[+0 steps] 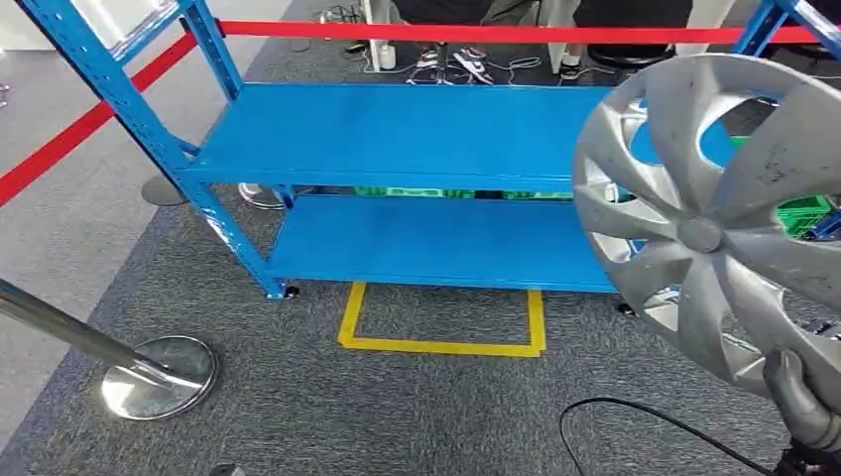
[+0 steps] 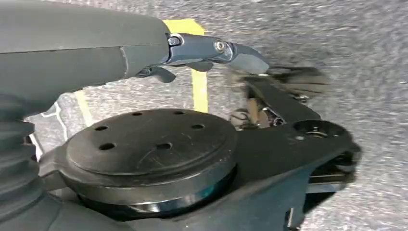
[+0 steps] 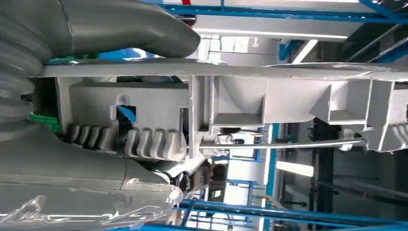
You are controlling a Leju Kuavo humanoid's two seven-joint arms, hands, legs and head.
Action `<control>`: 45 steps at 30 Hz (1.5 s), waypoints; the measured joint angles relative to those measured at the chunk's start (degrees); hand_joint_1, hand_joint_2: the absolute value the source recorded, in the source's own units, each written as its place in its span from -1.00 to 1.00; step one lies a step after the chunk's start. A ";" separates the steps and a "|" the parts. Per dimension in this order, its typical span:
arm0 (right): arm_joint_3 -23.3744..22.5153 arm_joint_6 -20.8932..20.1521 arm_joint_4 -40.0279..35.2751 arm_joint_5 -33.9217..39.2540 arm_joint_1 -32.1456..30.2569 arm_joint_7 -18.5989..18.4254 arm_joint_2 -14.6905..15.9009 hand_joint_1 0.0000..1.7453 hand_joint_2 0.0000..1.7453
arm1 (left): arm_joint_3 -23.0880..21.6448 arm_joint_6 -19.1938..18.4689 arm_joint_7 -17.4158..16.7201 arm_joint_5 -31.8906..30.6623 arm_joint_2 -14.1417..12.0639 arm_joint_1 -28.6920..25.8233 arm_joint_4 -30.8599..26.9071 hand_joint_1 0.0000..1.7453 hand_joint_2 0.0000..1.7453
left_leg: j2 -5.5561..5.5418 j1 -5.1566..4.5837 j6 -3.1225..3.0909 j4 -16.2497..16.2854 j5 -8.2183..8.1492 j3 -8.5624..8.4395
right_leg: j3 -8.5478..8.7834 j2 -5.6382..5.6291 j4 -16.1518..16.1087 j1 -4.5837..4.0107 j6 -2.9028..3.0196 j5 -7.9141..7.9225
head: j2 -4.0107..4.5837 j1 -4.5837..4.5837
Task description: Take the parts from the cabinet and place them on the table.
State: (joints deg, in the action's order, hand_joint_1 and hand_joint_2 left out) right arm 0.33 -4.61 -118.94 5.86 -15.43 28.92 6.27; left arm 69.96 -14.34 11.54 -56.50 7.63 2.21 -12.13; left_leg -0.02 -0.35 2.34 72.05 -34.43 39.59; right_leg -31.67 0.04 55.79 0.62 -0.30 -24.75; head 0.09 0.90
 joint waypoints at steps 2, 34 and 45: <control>-0.11 -0.63 0.28 -0.52 0.00 -0.02 0.00 1.00 1.00 | 0.00 -0.04 0.00 -0.07 0.02 -0.01 0.00 -1.00 1.00 | 0.00 0.11 0.07 0.60 3.37 -1.76 | -1.84 0.02 0.28 0.02 -0.27 1.18 | 0.00 -0.02; -0.52 0.26 0.46 -7.10 -0.11 0.96 0.04 1.00 1.00 | 0.39 -0.09 0.72 -0.26 -0.11 -0.10 0.00 -1.00 1.00 | 0.38 -0.27 -0.84 -4.88 8.68 -4.58 | -1.83 2.15 0.21 -0.32 -0.13 1.21 | 0.00 0.24; -0.57 0.68 -0.96 -7.91 -1.26 1.92 0.04 1.00 1.00 | 0.98 -1.14 1.38 0.50 -0.09 0.02 0.00 -1.00 1.00 | -0.20 -0.69 -3.94 -19.38 9.33 -11.12 | -8.73 0.23 16.91 -0.41 -2.88 -7.20 | 0.00 -0.22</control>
State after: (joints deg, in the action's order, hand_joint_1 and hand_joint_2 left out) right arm -0.24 -3.93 -119.91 -2.05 -16.69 30.84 6.32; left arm 70.95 -15.48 12.92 -56.00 7.54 2.23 -12.13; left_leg -0.23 -1.04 -1.60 52.67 -25.10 28.48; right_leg -40.40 0.27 72.70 0.21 -3.18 -31.94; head 0.09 0.68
